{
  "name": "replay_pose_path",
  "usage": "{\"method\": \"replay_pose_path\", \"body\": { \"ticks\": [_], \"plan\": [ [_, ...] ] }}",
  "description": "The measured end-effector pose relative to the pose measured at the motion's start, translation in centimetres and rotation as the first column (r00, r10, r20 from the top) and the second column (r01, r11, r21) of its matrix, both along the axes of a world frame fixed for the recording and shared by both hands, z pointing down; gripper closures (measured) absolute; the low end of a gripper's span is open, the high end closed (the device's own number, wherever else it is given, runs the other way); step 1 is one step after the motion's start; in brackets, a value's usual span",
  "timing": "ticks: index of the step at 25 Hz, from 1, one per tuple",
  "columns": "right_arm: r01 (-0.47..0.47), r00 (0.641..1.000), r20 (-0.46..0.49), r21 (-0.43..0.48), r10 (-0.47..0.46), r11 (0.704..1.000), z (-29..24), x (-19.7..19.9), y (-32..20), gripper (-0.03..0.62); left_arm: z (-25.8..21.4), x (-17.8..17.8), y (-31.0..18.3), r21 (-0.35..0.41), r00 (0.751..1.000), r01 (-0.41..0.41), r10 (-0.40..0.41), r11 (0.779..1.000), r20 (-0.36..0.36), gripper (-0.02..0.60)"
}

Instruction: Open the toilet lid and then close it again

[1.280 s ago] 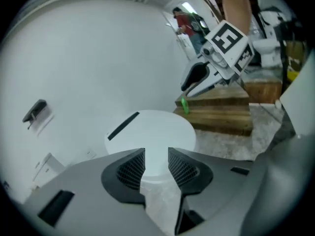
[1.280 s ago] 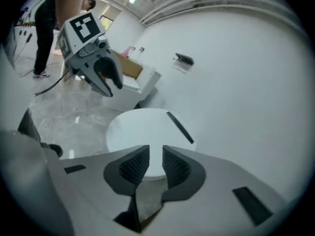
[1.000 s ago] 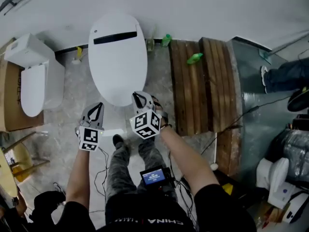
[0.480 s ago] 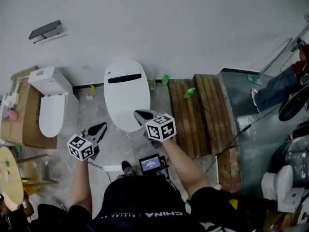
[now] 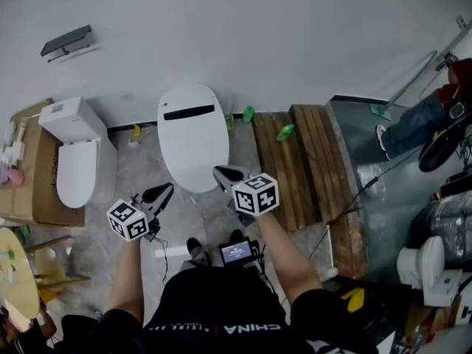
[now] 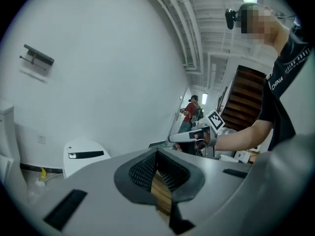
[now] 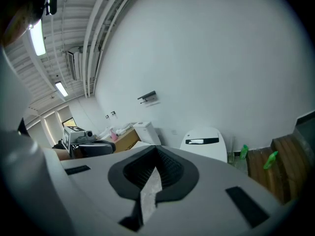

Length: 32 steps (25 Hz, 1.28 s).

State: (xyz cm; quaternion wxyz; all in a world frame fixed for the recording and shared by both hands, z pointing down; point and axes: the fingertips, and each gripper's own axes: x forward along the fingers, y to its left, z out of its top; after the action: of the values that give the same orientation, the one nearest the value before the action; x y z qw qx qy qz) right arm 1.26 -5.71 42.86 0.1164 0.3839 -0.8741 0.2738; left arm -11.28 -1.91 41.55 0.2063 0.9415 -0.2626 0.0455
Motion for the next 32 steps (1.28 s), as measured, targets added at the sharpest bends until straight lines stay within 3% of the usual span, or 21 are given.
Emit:
{"method": "replay_pose_path", "body": {
  "ticks": [4, 8, 13, 16, 19, 23, 27, 32],
  "plan": [
    [-0.027, 0.999, 0.018, -0.017, 0.027, 1.0, 0.4, 0.8, 2.4, 0.582, 0.1, 0.6, 2.3, -0.012, 1.0, -0.026, 0.026, 1.0, 0.001, 0.572],
    [-0.028, 0.999, 0.042, -0.024, 0.029, 0.999, 0.8, 1.7, 4.5, 0.582, 1.1, 2.0, 5.6, -0.008, 0.998, -0.013, 0.014, 1.0, 0.054, 0.572],
    [0.037, 0.999, 0.006, 0.041, -0.037, 0.998, -0.1, 2.2, 7.8, 0.582, 1.7, 4.1, 9.4, -0.014, 0.996, 0.047, -0.046, 0.999, 0.073, 0.572],
    [0.026, 1.0, -0.013, 0.079, -0.025, 0.997, -0.2, 5.0, 10.7, 0.582, 2.0, 6.7, 12.8, 0.002, 0.992, 0.054, -0.054, 0.999, 0.111, 0.572],
    [-0.004, 1.0, 0.003, 0.061, 0.004, 0.998, 0.7, 8.8, 13.3, 0.582, 2.4, 9.8, 16.7, 0.034, 0.985, 0.032, -0.037, 0.999, 0.17, 0.572],
    [-0.003, 1.0, 0.027, 0.044, 0.002, 0.999, 1.3, 11.8, 16.6, 0.582, 3.0, 12.0, 21.5, -0.004, 0.985, 0.033, -0.031, 0.999, 0.17, 0.572],
    [0.011, 0.999, 0.049, 0.038, -0.012, 0.999, 1.1, 11.4, 19.0, 0.582, 2.7, 11.3, 24.1, -0.037, 0.985, 0.067, -0.06, 0.997, 0.161, 0.572],
    [0.081, 0.997, -0.005, 0.048, -0.081, 0.996, 1.0, 8.6, 21.4, 0.582, 2.5, 10.0, 24.8, -0.023, 0.976, 0.05, -0.044, 0.999, 0.211, 0.572]
  ]
}}
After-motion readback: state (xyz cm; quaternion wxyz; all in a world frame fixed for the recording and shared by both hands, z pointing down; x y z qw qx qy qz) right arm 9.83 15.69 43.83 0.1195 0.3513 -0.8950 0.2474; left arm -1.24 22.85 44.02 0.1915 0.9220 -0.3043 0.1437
